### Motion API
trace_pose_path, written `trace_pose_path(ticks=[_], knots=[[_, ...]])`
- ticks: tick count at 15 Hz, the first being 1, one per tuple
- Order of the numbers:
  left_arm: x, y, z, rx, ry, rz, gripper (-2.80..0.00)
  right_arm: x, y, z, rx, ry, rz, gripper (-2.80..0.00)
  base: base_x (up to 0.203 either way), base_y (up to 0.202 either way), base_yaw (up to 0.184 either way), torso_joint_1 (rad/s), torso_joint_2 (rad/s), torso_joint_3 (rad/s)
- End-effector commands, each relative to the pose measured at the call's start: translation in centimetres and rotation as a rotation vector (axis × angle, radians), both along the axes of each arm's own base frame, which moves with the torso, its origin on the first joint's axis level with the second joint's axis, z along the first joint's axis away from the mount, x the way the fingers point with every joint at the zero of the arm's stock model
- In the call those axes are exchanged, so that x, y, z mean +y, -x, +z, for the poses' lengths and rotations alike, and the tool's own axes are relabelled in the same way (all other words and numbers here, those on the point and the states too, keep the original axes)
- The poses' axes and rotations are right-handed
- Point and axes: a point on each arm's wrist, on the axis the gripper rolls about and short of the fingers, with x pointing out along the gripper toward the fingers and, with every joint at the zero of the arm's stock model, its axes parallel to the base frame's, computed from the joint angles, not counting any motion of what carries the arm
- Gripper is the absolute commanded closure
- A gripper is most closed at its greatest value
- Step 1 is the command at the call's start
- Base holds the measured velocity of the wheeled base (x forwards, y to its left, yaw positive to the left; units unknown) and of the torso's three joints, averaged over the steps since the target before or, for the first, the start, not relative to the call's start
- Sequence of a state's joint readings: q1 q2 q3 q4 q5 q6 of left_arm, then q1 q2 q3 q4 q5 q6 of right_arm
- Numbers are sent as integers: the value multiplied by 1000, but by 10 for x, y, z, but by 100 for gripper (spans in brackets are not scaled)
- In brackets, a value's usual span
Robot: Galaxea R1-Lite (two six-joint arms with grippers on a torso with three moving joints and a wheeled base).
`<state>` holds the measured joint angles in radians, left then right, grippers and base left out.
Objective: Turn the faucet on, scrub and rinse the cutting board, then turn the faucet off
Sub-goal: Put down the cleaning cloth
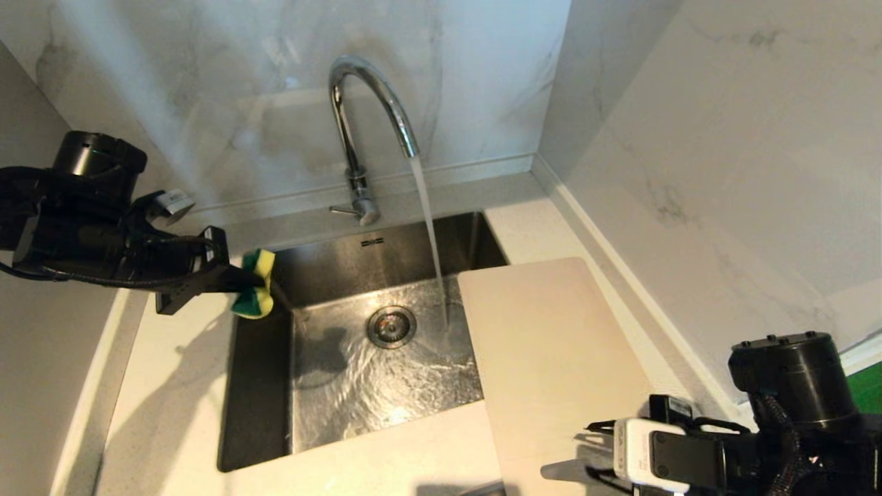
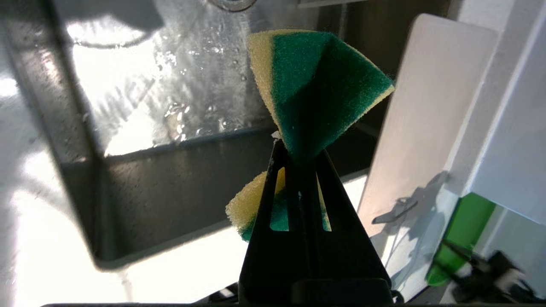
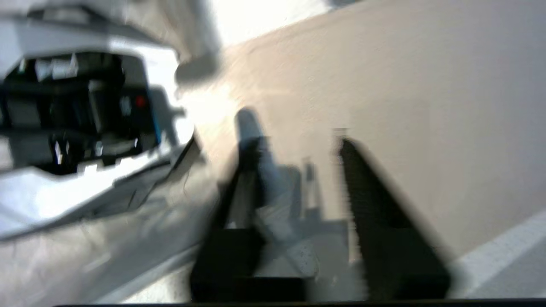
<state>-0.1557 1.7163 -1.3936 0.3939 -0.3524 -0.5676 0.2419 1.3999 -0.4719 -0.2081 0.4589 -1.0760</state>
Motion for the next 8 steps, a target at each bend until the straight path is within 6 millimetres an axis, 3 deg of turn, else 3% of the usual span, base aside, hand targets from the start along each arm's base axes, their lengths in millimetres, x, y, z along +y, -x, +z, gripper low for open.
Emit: trace_pose_path(ticks=[1, 8], knots=[[2, 2, 3, -4, -15, 20, 0, -2, 8, 22, -44, -92, -43, 0, 0, 0, 0, 0, 0, 0], [3, 8, 7, -8, -59, 60, 0, -9, 38, 53, 58, -451, -261, 0, 0, 0, 0, 0, 0, 0]])
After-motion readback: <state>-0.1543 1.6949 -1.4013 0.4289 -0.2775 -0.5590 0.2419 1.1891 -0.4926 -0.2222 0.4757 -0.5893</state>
